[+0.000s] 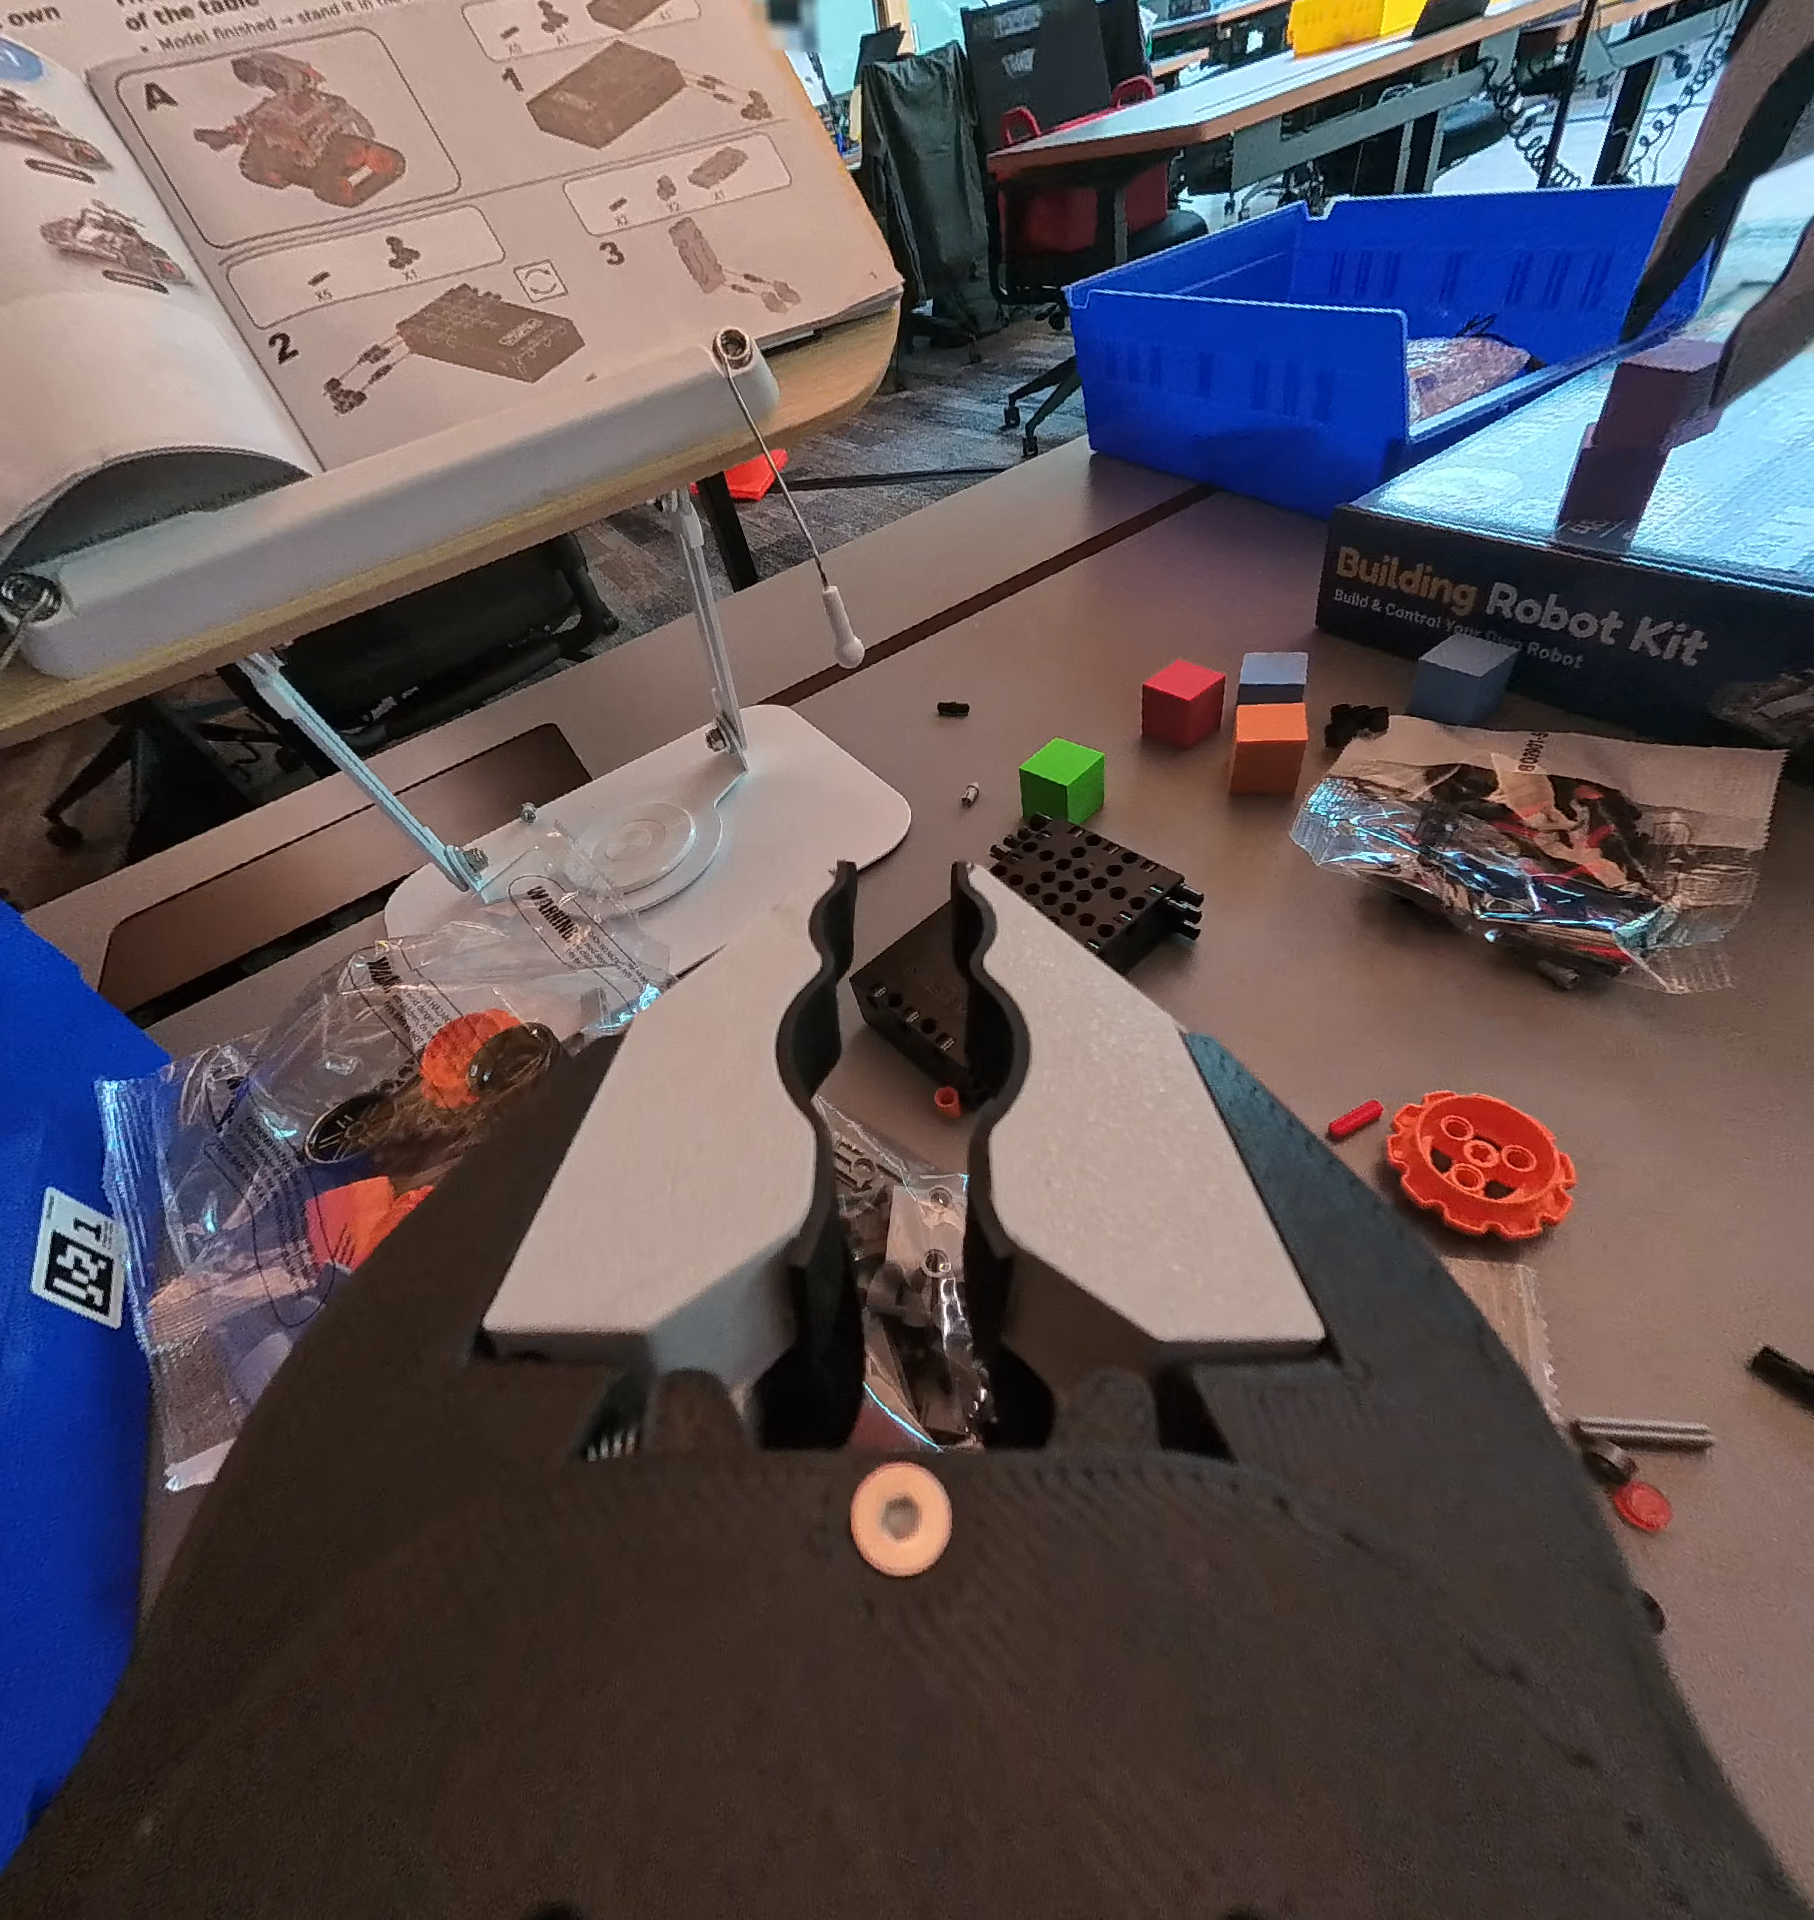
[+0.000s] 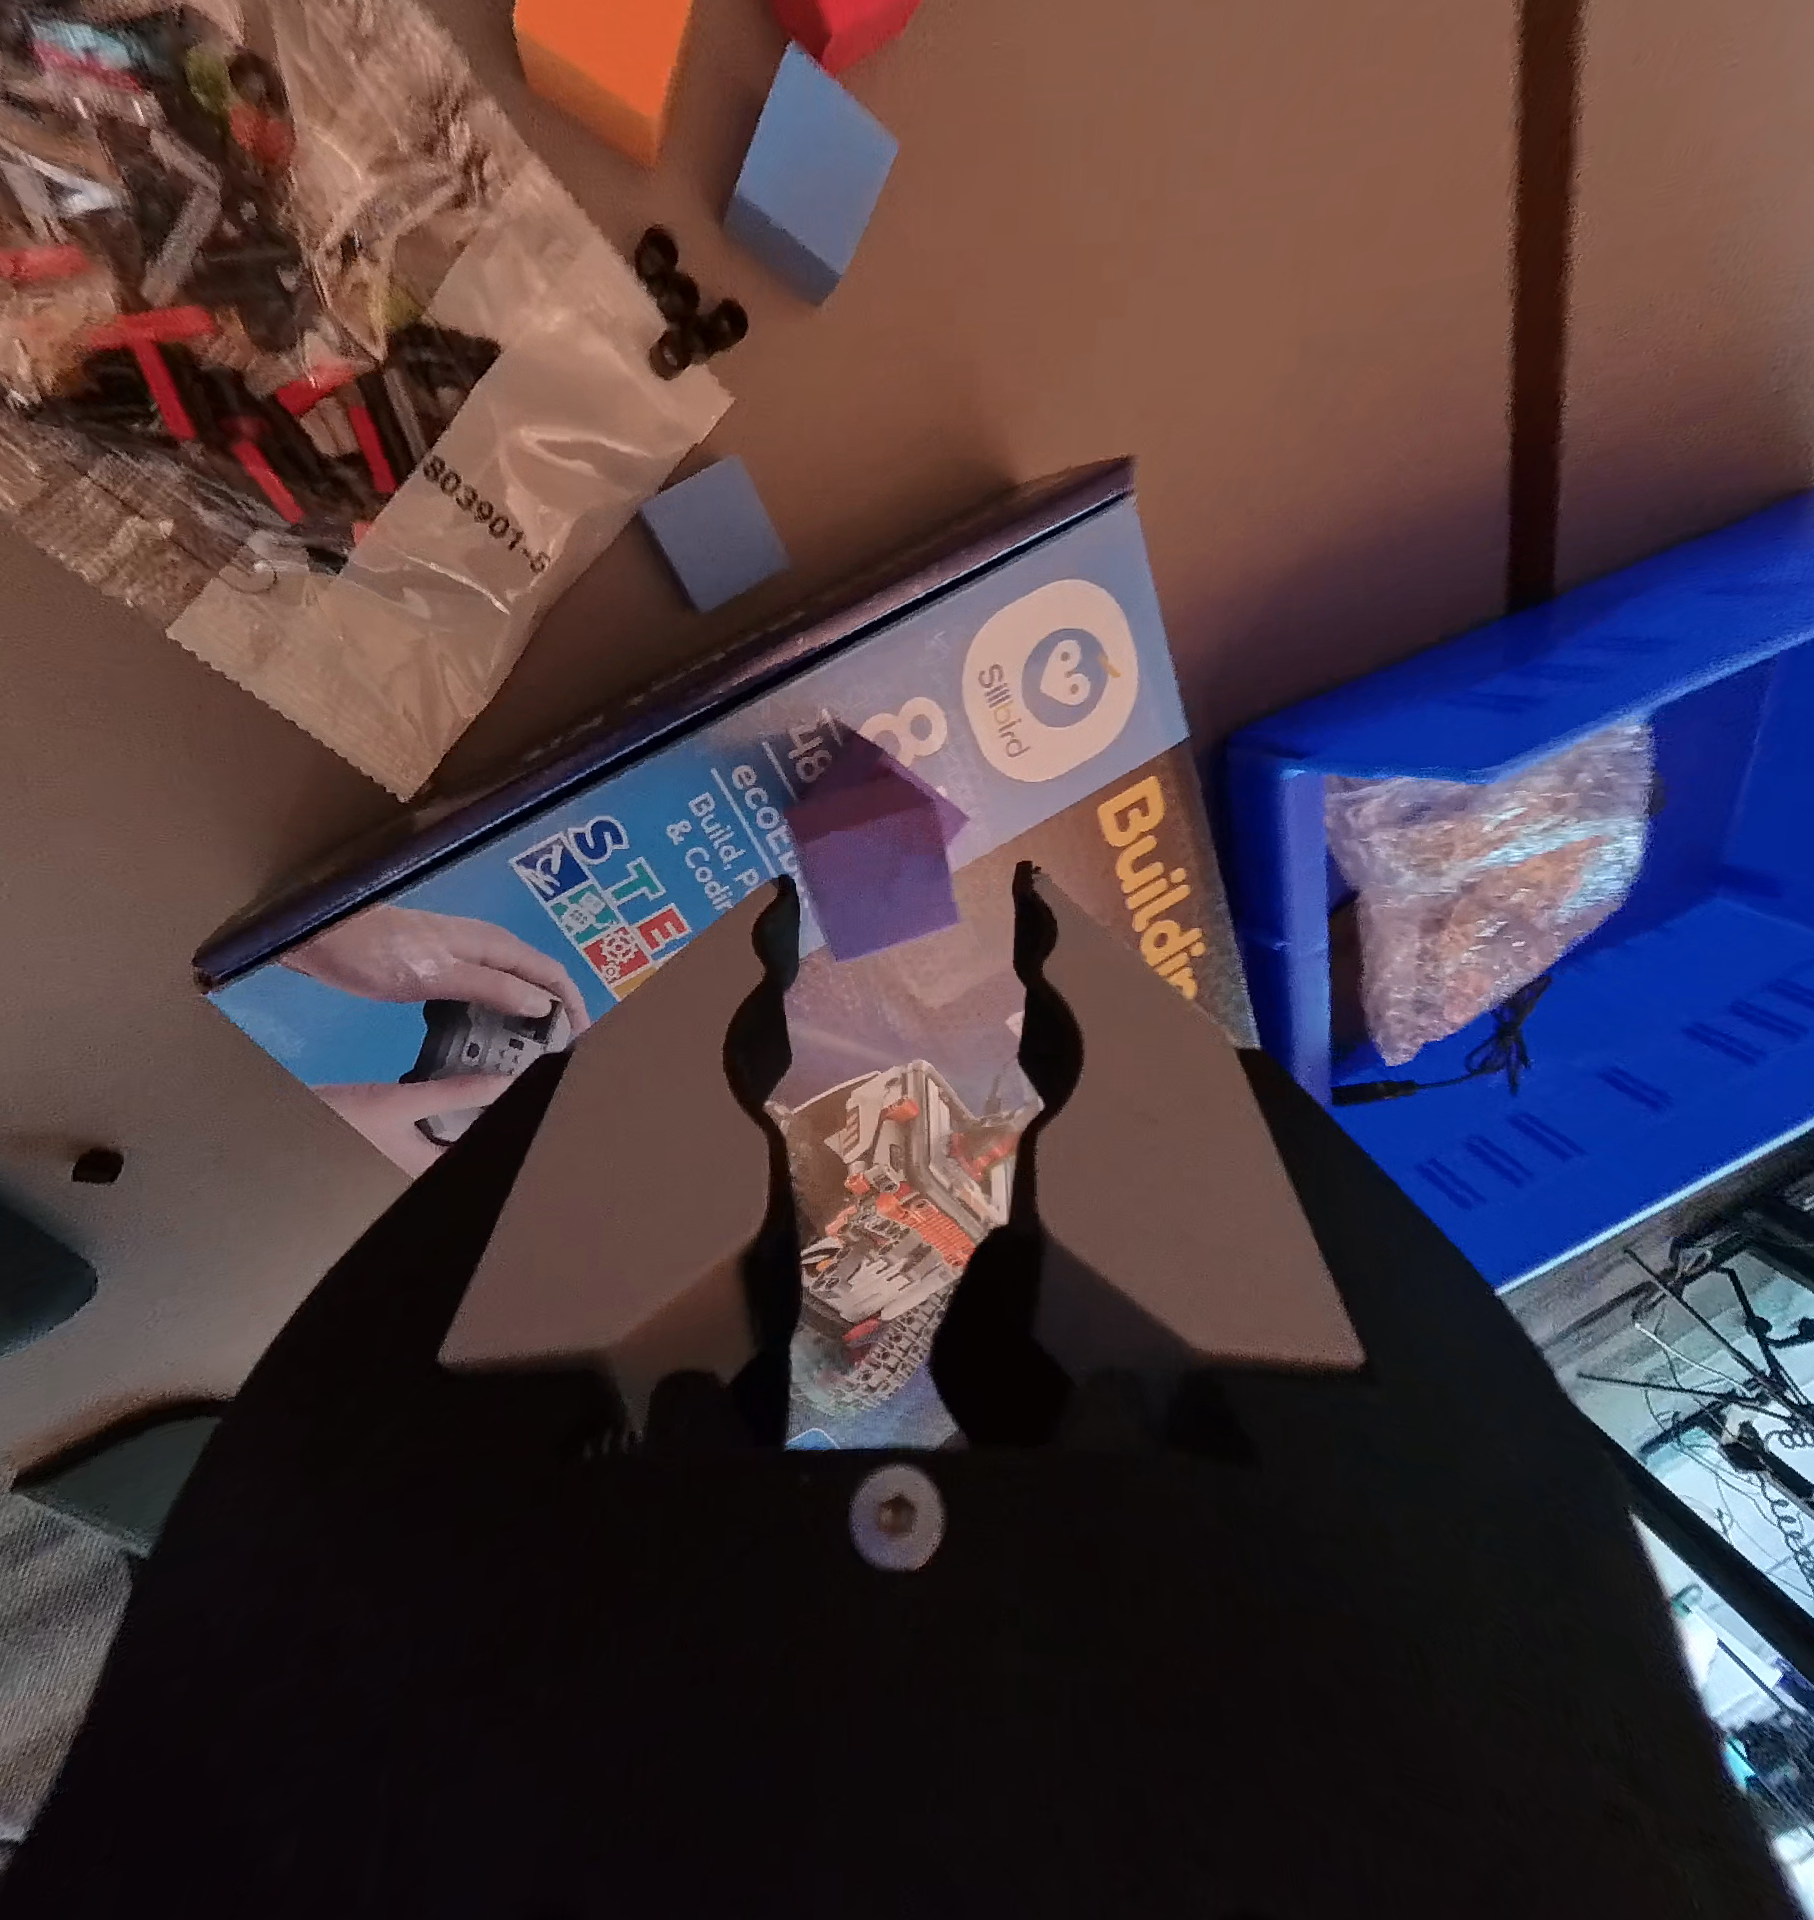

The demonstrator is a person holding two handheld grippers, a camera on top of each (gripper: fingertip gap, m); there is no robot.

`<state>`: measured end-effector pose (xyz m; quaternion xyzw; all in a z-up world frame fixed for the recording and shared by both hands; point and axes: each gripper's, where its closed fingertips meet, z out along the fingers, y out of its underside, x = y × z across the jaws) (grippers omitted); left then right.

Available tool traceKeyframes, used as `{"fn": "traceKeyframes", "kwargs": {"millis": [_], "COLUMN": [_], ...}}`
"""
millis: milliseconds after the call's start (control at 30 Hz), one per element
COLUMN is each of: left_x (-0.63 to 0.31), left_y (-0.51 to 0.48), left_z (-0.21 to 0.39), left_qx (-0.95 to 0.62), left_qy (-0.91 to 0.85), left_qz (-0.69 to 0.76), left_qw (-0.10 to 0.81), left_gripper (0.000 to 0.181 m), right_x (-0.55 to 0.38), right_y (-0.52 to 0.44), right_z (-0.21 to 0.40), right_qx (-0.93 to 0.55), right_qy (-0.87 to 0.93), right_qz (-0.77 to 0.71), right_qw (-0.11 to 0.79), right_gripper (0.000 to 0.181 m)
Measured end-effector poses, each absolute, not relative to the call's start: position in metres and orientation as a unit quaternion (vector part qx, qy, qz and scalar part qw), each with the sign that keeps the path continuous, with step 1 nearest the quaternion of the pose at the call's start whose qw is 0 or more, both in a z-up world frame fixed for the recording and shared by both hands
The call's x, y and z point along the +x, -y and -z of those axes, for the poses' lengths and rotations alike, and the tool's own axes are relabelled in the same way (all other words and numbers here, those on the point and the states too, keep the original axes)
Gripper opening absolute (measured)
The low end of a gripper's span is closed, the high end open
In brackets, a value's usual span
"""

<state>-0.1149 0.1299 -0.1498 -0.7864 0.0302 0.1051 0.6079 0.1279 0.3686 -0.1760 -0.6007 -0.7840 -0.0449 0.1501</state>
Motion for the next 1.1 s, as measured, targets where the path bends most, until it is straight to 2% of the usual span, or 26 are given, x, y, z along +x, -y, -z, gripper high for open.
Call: {"fn": "traceKeyframes", "kwargs": {"millis": [133,233,467,700,833,967,1100], "left_x": [-0.115,-0.115,-0.117,-0.111,-0.111,-0.111,-0.109], "left_y": [-0.130,-0.131,-0.129,-0.130,-0.129,-0.128,-0.128], "left_z": [0.149,0.150,0.148,0.147,0.144,0.143,0.143], "left_qx": [-0.786,-0.787,-0.784,-0.783,-0.780,-0.779,-0.778], "left_qy": [-0.030,-0.030,-0.025,-0.035,-0.034,-0.034,-0.036], "left_qz": [-0.105,-0.106,-0.106,-0.101,-0.100,-0.100,-0.100], "left_qw": [0.609,0.607,0.611,0.613,0.617,0.618,0.619], "left_gripper": [0.016,0.016,0.016,0.016,0.016,0.016,0.016], "right_x": [0.114,0.091,0.020,0.007,0.006,0.006,0.029], "right_y": [-0.358,-0.332,-0.325,-0.348,-0.351,-0.348,-0.348], "right_z": [0.148,0.149,0.200,0.249,0.263,0.243,0.185], "right_qx": [-0.583,-0.550,-0.587,-0.651,-0.662,-0.654,-0.635], "right_qy": [0.785,0.808,0.790,0.749,0.741,0.746,0.755], "right_qz": [0.028,0.014,0.012,0.048,0.044,0.028,0.023], "right_qw": [0.208,0.210,0.175,0.117,0.105,0.126,0.165], "right_gripper": [0.037,0.039,0.039,0.039,0.027,0.027,0.027]}}
